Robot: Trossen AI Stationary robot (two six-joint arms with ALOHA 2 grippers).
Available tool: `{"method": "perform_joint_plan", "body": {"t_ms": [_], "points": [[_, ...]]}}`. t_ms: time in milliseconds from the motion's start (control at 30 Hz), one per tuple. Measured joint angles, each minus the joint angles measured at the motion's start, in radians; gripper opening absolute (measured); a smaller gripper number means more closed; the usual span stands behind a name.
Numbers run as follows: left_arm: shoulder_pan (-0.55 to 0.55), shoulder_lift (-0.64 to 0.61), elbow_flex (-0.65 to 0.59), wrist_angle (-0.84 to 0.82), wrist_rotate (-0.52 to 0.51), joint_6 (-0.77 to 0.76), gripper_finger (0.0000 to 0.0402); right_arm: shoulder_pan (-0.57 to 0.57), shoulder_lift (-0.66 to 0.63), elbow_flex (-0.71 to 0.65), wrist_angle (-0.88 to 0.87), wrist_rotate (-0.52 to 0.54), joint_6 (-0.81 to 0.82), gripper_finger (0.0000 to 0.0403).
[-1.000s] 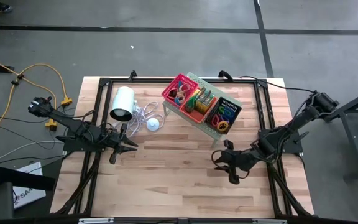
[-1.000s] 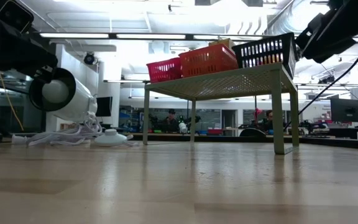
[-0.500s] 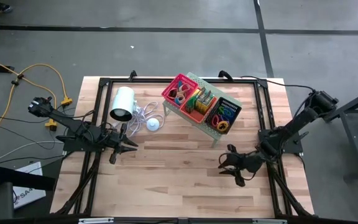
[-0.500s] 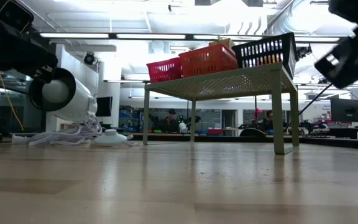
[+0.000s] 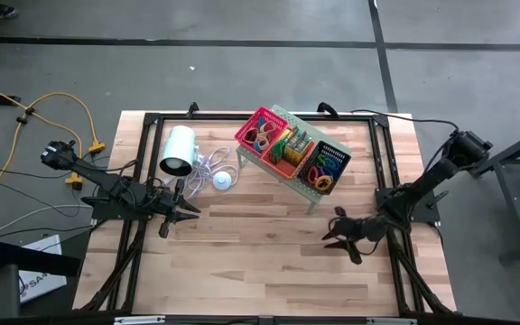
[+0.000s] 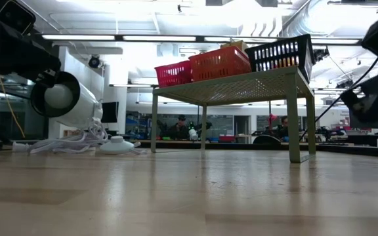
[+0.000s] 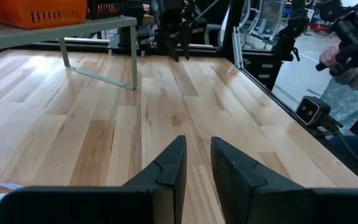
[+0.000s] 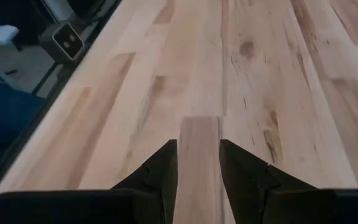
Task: Pick & Place Office Desk Supplies
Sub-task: Return to Home Position
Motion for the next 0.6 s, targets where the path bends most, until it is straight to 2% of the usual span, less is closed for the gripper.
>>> {"method": "perform_joint_plan", "body": {"t_ms": [200, 333, 600], "points": [[0.0, 0.0, 0.0, 0.0, 0.0, 0.0, 0.007, 0.0, -0.006, -0.074, 0.108, 0.0, -0.08, 0.0106], [0.0, 0.0, 0.0, 0.0, 0.0, 0.0, 0.007, 0.0, -0.053, -0.095, 0.132, -0.009, -0.141, 0.0106], [0.0, 0.0, 0.0, 0.0, 0.0, 0.0, 0.007, -0.005, -0.167, -0.098, -0.045, -0.019, -0.181, 0.0106]]}}
